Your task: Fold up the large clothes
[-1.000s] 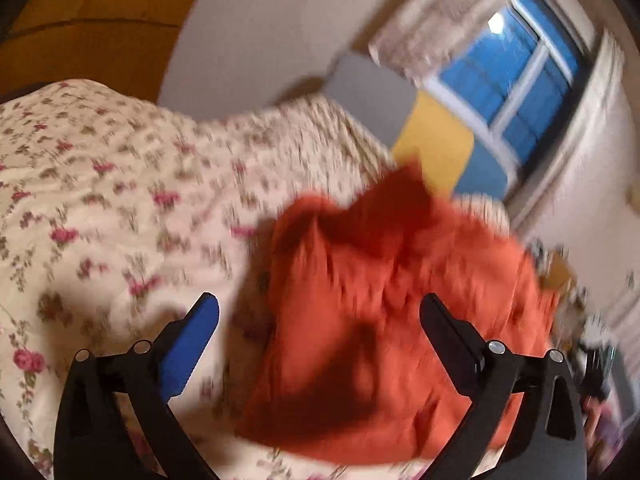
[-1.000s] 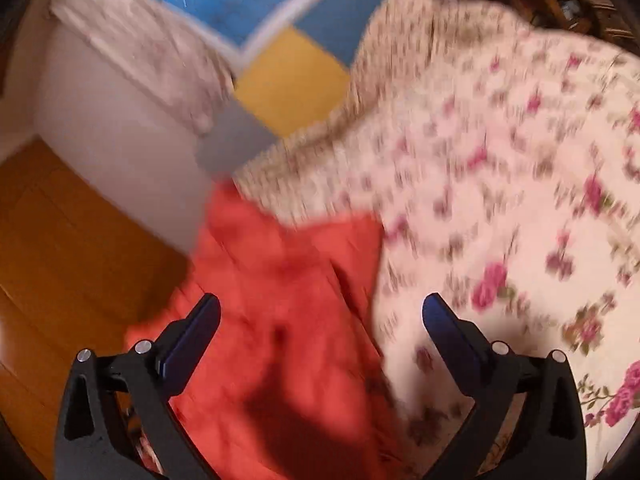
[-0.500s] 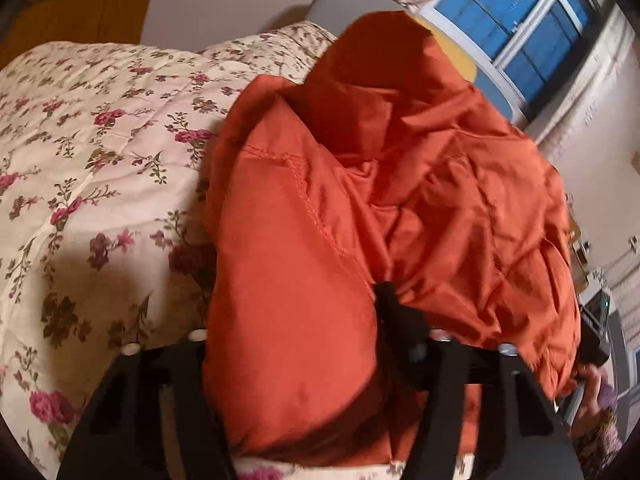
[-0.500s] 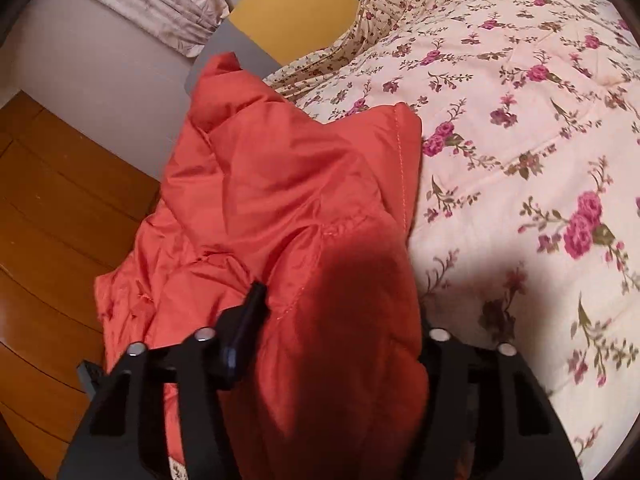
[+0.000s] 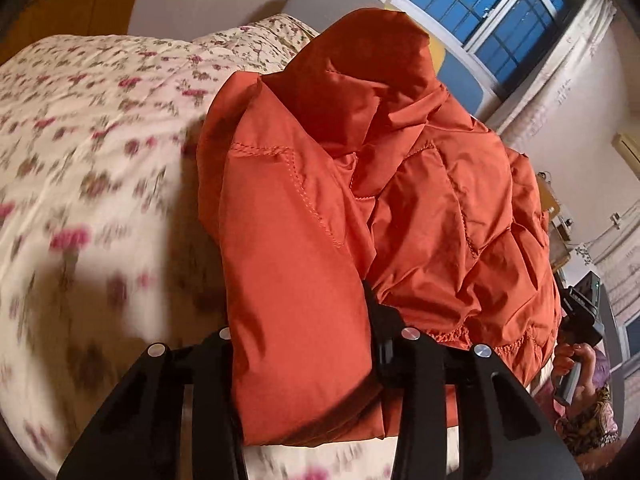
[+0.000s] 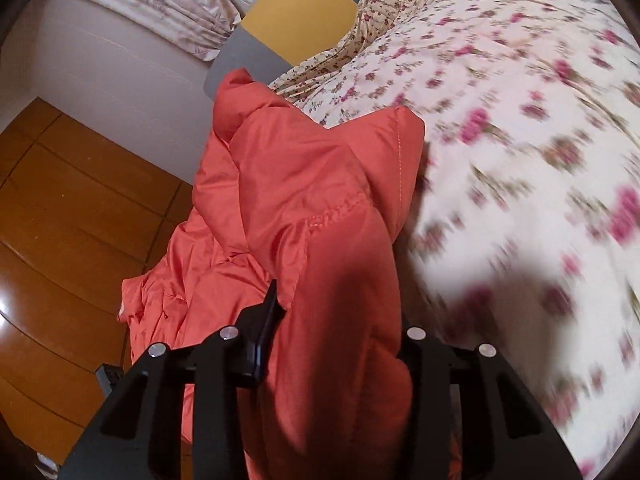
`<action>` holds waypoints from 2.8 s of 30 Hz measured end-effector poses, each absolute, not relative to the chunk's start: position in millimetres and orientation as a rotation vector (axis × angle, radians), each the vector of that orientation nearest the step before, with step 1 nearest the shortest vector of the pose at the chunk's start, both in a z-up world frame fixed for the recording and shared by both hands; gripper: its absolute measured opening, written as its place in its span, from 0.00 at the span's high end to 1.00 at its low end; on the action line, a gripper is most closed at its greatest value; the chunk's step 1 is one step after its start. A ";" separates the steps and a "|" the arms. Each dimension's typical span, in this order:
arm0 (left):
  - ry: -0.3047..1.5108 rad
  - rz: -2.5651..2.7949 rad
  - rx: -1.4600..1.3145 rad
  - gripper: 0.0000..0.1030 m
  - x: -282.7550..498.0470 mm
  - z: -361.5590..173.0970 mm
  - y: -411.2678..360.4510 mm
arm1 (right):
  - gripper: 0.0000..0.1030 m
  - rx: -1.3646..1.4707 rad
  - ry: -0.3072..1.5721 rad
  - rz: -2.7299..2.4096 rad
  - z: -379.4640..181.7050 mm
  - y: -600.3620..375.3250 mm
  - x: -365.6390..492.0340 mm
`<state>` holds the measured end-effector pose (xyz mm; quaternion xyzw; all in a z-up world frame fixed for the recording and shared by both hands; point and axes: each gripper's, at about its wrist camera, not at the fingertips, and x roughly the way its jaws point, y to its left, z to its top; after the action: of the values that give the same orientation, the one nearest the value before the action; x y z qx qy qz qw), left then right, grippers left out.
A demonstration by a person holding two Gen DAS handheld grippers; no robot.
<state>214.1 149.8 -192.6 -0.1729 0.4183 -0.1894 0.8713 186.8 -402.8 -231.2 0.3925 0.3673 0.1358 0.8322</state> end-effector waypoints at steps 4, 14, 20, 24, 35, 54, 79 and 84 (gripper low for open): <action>0.873 -0.402 -0.362 0.63 181.6 -193.5 147.7 | 0.60 0.841 0.769 0.275 -234.3 -407.4 159.1; 0.788 -0.294 -0.361 0.16 150.4 -172.3 167.1 | 0.19 0.699 0.692 0.101 -199.3 -413.3 124.8; 0.690 -0.245 -0.324 0.11 158.2 -141.6 176.6 | 0.17 0.629 0.648 0.098 -170.7 -409.4 150.6; 0.646 -0.259 -0.296 0.09 196.3 -120.6 159.8 | 0.14 0.582 0.682 0.132 -160.7 -393.4 193.0; 0.770 -0.310 -0.366 0.61 275.2 -144.9 111.1 | 0.79 0.556 0.745 0.130 -172.0 -371.4 223.5; 0.332 -0.111 -0.285 0.84 294.6 -50.2 107.9 | 0.84 0.500 0.509 0.049 -90.6 -372.6 286.3; 0.586 0.083 -0.176 0.84 402.4 -152.9 76.1 | 0.71 0.464 0.761 -0.126 -216.4 -376.5 384.1; 0.664 0.086 -0.187 0.80 415.2 -170.8 75.7 | 0.69 0.448 0.785 -0.143 -225.2 -371.8 389.7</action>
<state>415.2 75.7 -170.8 -0.0916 0.3253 0.0421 0.9402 389.7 -371.8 -225.2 0.2164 0.3787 -0.0690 0.8972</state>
